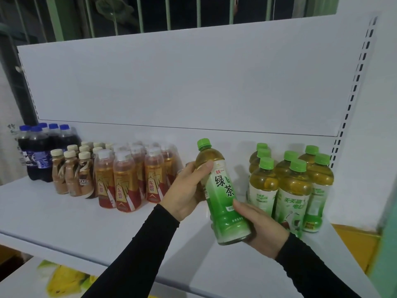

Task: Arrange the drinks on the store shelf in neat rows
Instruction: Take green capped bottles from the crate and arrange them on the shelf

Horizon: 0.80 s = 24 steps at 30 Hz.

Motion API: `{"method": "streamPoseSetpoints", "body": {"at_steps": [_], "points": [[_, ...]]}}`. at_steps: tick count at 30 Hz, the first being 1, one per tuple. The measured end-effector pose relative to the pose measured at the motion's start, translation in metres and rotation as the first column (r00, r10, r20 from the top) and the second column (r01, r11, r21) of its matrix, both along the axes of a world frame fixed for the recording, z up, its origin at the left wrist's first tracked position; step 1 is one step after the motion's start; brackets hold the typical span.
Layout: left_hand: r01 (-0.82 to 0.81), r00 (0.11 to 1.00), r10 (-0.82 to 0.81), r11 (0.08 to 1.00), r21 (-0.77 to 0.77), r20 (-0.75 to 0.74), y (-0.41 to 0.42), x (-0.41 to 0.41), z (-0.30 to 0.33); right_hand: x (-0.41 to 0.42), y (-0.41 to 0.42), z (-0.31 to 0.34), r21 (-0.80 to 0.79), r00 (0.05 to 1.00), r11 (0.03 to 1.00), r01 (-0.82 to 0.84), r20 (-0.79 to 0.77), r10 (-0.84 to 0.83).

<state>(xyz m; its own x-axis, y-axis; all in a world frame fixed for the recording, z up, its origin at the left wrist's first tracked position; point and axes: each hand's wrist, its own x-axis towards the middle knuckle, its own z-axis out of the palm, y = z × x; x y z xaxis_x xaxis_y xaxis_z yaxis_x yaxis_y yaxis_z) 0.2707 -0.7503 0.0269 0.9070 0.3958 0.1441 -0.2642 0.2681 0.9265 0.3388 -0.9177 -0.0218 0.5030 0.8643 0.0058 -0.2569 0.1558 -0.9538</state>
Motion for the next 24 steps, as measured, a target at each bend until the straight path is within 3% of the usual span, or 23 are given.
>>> {"method": "streamPoseSetpoints", "body": {"at_steps": [3,5,7,10,13,16,20,22,24], "points": [[-0.087,0.996,0.086,0.996,-0.010,-0.009,-0.001,0.001,0.002,0.000,0.002,0.001,-0.035,0.983,0.992,0.117,0.149,-0.111],[-0.123,0.992,0.123,0.992,-0.020,-0.001,-0.003,0.004,0.002,-0.002,0.005,0.004,-0.051,0.909,0.975,0.218,0.375,-0.184],[-0.148,0.989,0.148,0.989,-0.017,0.013,-0.005,0.005,0.005,-0.004,0.009,0.002,-0.037,0.833,0.955,0.293,0.501,-0.236],[-0.115,0.993,0.114,0.993,0.017,0.026,-0.007,0.004,0.008,-0.003,0.012,0.000,0.004,0.884,0.960,0.282,0.389,-0.261],[-0.031,0.999,0.030,0.999,0.011,0.027,-0.002,0.000,0.009,0.002,0.008,0.004,0.015,0.986,0.988,0.152,0.065,-0.153],[0.004,1.000,-0.004,1.000,0.016,0.000,0.000,-0.001,0.009,0.007,0.006,0.003,0.008,0.999,0.999,0.039,-0.039,-0.039],[-0.050,0.999,0.050,0.998,0.028,-0.003,-0.001,0.000,0.010,0.008,0.008,-0.001,0.013,0.999,0.999,0.039,0.031,-0.039],[-0.109,0.994,0.108,0.993,0.045,0.016,-0.003,0.000,0.012,0.006,0.010,0.002,-0.011,0.969,0.989,0.145,0.205,-0.139],[-0.162,0.986,0.160,0.985,0.056,0.037,-0.006,0.001,0.014,0.002,0.013,0.006,-0.022,0.872,0.972,0.234,0.446,-0.200]]}}
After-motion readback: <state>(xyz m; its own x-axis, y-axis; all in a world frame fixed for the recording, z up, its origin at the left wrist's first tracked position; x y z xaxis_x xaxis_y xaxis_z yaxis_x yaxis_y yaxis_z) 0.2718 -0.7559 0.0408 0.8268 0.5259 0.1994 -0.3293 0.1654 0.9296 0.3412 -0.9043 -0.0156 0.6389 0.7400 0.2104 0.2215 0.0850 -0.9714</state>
